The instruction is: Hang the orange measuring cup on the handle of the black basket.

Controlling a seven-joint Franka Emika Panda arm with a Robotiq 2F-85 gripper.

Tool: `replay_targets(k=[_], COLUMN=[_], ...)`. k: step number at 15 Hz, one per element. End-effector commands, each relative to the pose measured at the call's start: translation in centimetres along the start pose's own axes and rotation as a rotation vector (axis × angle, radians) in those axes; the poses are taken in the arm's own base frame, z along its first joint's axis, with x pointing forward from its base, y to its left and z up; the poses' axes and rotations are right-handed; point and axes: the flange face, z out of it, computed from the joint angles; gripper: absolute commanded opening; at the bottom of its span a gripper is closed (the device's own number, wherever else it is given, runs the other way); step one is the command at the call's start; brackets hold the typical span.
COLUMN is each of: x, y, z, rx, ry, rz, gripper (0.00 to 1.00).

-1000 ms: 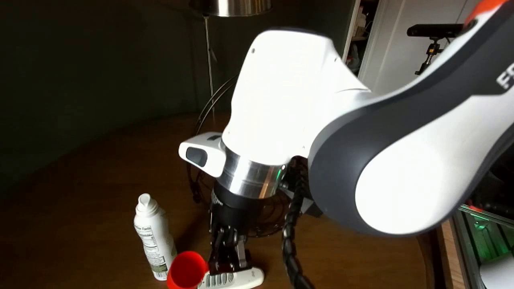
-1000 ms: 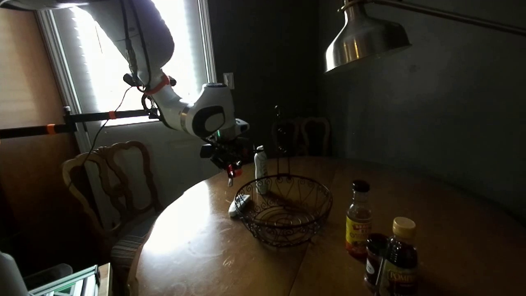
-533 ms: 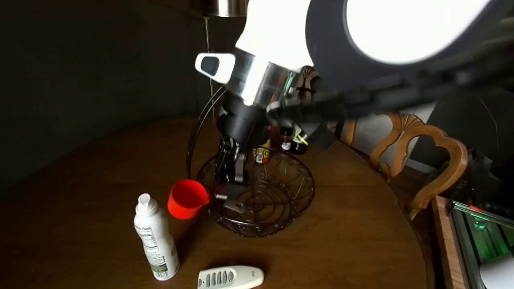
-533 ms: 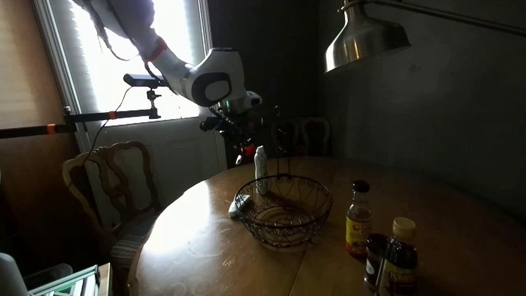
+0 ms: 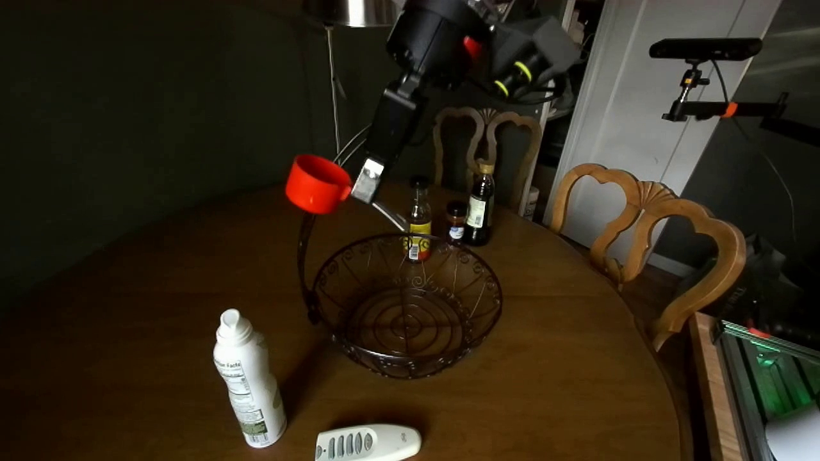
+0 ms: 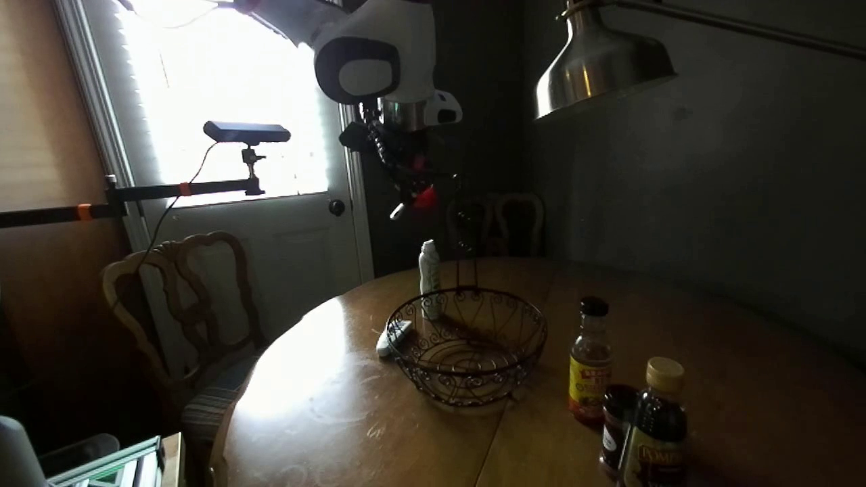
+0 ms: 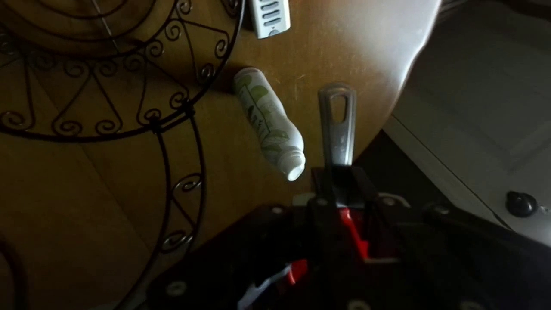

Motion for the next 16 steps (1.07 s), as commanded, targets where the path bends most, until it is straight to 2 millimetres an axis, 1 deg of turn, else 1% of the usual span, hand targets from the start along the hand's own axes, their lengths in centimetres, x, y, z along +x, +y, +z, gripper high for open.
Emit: replay_targets(k=[1,5,6,7,9,10,11,13,14,15,16], x=[-1.1,-2.2,-2.6,-2.9,-3.5,-3.8,-4.1,-4.6,-4.8,-3.5,-3.7], y=[-0.5,-0.3,0.3,0.5,1.6,2.0,2.3,2.8,2.6,3.3,3.3], z=[-3.4,-7.2,-8.3,-9.2,-11.3,-12.2,-12.9,-14.0,-14.2,-13.9,-14.2], rx=[0.180,0.298,0.268,0.277,0.212,0.217,0.186,0.131,0.083,0.148,0.122], ry=[-0.023,-0.039,-0.020,-0.017,0.035,0.040,0.076,0.114,0.133,0.106,0.120], rz=[0.094,0.211,0.255,0.286,0.351,0.379,0.406,0.448,0.450,0.415,0.426], gripper=[0.04,0.04,0.04,0.04,0.04,0.04,0.04,0.04,0.04,0.15,0.15])
